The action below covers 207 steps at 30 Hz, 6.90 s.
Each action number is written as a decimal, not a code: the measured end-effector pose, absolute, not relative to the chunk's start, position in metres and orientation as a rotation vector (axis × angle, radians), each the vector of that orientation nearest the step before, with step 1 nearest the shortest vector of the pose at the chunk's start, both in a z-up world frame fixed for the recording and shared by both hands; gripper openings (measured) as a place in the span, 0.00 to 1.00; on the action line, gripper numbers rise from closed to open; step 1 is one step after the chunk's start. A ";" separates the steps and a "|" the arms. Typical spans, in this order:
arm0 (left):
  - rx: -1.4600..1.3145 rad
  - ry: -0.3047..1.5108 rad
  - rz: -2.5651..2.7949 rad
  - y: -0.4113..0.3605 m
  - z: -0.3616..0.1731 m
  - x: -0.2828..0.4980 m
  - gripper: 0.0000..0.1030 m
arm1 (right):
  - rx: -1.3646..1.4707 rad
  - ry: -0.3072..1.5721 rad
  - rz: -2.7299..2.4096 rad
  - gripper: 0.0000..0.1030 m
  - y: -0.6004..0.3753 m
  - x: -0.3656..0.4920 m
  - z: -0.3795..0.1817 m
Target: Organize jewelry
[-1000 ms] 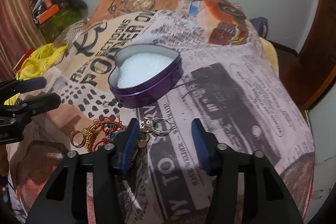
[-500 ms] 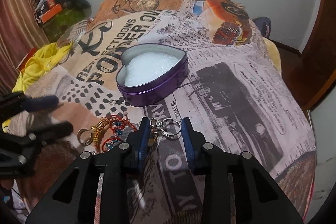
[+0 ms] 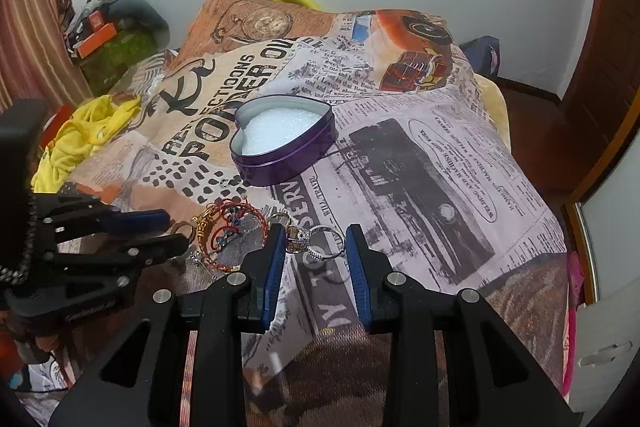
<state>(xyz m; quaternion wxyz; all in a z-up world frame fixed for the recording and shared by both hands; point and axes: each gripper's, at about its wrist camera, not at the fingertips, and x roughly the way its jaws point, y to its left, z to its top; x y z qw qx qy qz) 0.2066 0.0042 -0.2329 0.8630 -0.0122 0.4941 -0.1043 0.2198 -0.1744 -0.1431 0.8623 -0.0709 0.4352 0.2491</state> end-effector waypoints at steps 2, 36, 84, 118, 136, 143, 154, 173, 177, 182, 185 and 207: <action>-0.027 1.040 -0.219 0.004 -0.234 0.207 0.19 | -0.145 0.912 0.520 0.27 -0.176 0.220 -0.143; -0.052 0.756 -0.175 0.035 -0.124 0.210 0.19 | -0.116 0.712 0.512 0.27 -0.166 0.219 -0.076; -0.086 0.997 -0.260 0.031 -0.203 0.340 0.19 | -0.200 0.952 0.664 0.27 -0.116 0.324 -0.152; 0.005 0.912 -0.201 0.029 -0.142 0.273 0.22 | -0.201 0.895 0.621 0.30 -0.126 0.284 -0.107; 0.024 0.815 -0.198 0.019 -0.096 0.201 0.37 | -0.136 0.754 0.581 0.41 -0.155 0.215 -0.053; 0.040 0.851 -0.207 0.014 -0.113 0.188 0.38 | -0.149 0.776 0.574 0.41 -0.164 0.201 -0.068; 0.007 1.007 -0.226 0.009 -0.183 0.184 0.38 | -0.140 0.898 0.545 0.41 -0.175 0.201 -0.116; -0.005 1.076 -0.327 -0.015 -0.233 0.203 0.30 | -0.122 1.026 0.535 0.41 -0.179 0.212 -0.159; -0.010 1.068 -0.335 -0.017 -0.235 0.206 0.21 | -0.119 1.024 0.535 0.41 -0.179 0.216 -0.160; -0.029 1.057 -0.338 -0.014 -0.235 0.205 0.08 | -0.116 1.025 0.539 0.41 -0.177 0.221 -0.162; -0.029 1.043 -0.323 -0.010 -0.232 0.202 0.08 | -0.123 1.024 0.540 0.41 -0.174 0.226 -0.166; -0.120 0.947 -0.246 0.032 -0.204 0.210 0.08 | -0.232 0.992 0.605 0.31 -0.139 0.241 -0.180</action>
